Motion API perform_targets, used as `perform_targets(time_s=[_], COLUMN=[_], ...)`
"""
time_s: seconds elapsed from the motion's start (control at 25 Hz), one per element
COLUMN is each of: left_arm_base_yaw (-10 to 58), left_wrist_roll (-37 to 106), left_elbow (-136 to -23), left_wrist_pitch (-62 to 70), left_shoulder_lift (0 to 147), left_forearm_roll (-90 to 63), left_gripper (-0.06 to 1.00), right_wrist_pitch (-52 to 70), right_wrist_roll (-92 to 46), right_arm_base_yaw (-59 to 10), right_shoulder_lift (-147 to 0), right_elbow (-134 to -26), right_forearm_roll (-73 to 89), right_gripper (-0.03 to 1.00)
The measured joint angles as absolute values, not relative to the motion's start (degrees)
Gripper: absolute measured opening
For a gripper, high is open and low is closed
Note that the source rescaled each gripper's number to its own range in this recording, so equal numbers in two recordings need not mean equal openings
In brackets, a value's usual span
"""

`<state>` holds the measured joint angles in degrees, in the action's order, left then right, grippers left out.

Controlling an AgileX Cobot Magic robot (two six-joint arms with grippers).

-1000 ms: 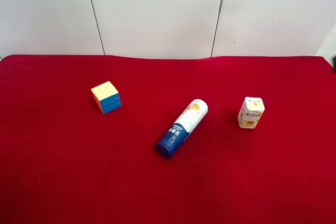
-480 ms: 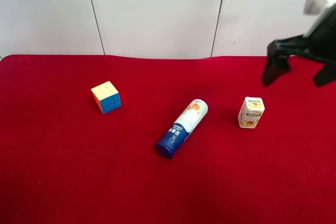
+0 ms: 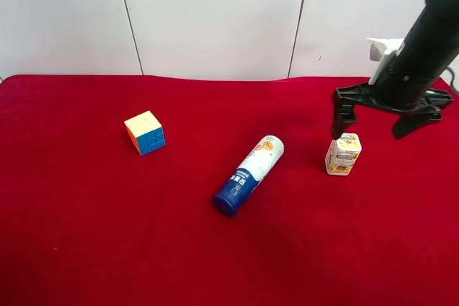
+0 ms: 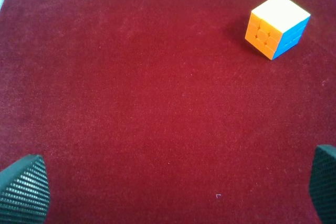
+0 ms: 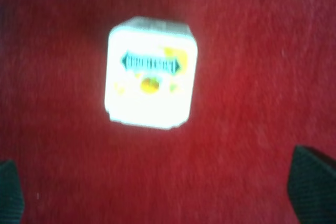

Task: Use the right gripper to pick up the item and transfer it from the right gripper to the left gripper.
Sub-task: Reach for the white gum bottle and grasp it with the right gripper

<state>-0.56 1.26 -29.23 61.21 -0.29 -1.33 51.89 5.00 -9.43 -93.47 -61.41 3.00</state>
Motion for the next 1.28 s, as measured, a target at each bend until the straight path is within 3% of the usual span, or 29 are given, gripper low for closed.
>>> perform_targets(time_s=[0.92,1.08,1.16,1.28], left_arm_base_yaw=[-0.56,-0.56,-0.56,-0.56], left_wrist_roll=[1.14,1.10,1.10,1.10], left_elbow=[-29.23,-29.23,-29.23,-29.23], left_wrist_pitch=[61.21,61.21,61.21,61.21], left_shoulder_lift=[-0.29,-0.29,-0.29,-0.29], left_forearm_roll=[-1.33,-1.33,-1.33,-1.33], left_gripper=[1.00,1.00,1.00,1.00], right_wrist_pitch=[41.37,41.49,41.57,41.94], right_wrist_roll=[6.84,7.25,7.25,7.27], right_arm_base_yaw=[-9.43,-9.43,-9.43,-9.43], right_shoulder_lift=[-104.75,-104.75,-104.75,-104.75], right_elbow=[-61.41,-61.41,-61.41,-61.41], right_forearm_roll=[2.93,2.93,2.93,2.98], right_gripper=[1.00,0.78,0.59,0.19])
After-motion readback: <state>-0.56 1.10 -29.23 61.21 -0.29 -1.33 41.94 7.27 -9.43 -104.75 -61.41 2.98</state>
